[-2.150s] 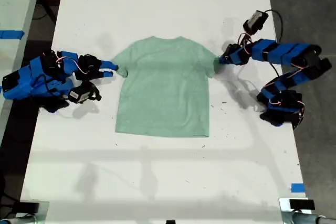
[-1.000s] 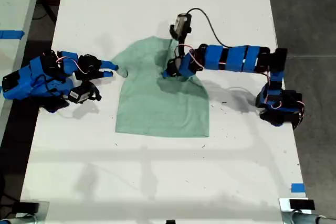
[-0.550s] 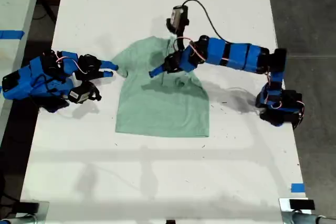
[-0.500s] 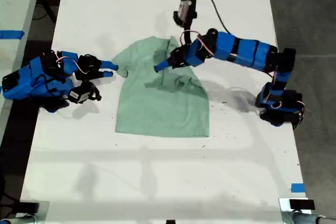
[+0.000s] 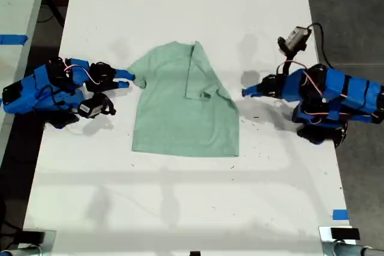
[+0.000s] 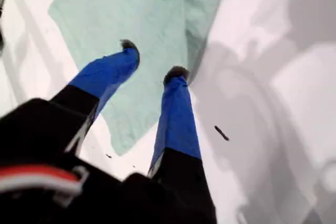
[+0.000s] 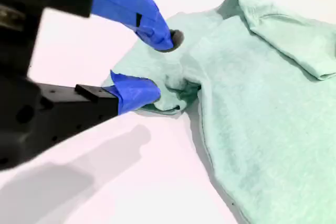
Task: Fold t shirt
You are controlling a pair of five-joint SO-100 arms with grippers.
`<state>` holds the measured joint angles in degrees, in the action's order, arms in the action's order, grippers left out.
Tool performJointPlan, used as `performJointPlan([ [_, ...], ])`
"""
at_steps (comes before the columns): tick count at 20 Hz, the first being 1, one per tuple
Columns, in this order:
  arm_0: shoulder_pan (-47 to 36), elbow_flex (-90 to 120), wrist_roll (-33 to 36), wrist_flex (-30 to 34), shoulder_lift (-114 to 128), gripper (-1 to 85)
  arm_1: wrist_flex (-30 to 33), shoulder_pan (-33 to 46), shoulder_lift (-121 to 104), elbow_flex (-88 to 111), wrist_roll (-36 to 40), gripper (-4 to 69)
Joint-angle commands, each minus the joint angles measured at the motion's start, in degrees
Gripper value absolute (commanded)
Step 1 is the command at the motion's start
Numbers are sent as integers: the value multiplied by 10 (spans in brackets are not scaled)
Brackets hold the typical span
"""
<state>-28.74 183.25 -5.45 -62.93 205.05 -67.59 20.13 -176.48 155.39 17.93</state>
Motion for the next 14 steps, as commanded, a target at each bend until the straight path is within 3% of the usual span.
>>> performJointPlan([
  [1, -2, 4, 4, -1, 4, 121, -24, -29, -251, 189, -4, 19],
  [3, -1, 4, 4, -1, 4, 121, -32, -37, -243, 217, 10, 15],
  [5, -1, 4, 4, -1, 4, 121, -78, -12, -237, 230, 11, 28],
  [7, -1, 4, 4, -1, 4, 121, -78, 2, -239, 230, 54, 43],
  [14, 0, 4, 4, -1, 4, 121, -78, -2, -239, 230, 92, 39],
])
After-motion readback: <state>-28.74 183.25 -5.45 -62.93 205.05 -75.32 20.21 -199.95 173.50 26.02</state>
